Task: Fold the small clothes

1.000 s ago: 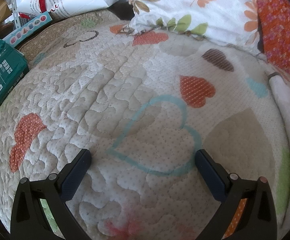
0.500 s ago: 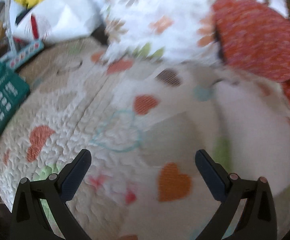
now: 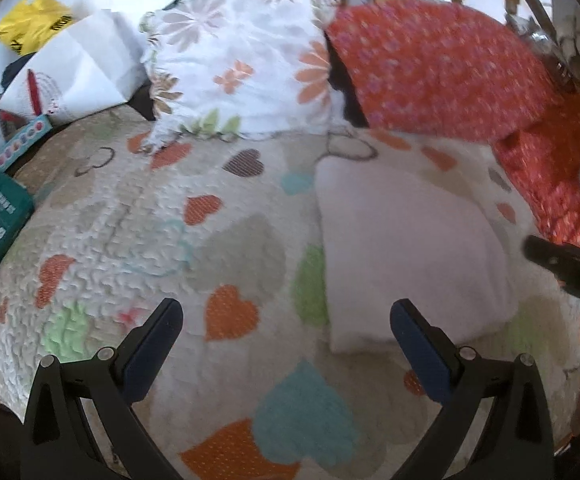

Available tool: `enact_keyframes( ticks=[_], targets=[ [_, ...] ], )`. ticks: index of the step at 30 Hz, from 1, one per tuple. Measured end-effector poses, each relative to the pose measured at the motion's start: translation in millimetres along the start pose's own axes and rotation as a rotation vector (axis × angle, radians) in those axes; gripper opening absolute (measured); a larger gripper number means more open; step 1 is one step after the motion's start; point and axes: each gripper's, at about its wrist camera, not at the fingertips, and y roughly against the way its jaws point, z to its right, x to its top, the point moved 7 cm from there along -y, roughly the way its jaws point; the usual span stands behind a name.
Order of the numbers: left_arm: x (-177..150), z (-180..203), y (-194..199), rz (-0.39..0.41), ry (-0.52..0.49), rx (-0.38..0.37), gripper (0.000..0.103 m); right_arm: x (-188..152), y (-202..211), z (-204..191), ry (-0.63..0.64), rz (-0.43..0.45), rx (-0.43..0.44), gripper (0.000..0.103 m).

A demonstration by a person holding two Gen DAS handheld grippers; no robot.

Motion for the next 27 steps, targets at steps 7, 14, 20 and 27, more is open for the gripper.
enact_keyframes(
  ticks=[7, 14, 20, 27],
  targets=[
    [-12.4, 11.7, -18.8, -0.044, -0.069, -0.016, 0.103, -20.1, -31.1, 14.5, -0.06, -0.088, 0.026, 0.097],
    [-26.8, 17.9, -37.2, -0.139, -0.065, -0.058, 0.103, -26.2, -46.1, 20.8, -0.065, -0.119, 0.018, 0.097],
    [-29.8, 17.8, -41.1, -0.156, -0.07, -0.048, 0.103, -26.9, -48.7, 12.8, -0.009, -0.115, 0.003, 0.097],
    [-33.3, 14.0, -44.5, -0.175, -0.062, -0.048, 0.103, -26.9, -44.9, 8.4, 0.032, -0.095, -0.013, 0.097]
  ],
)
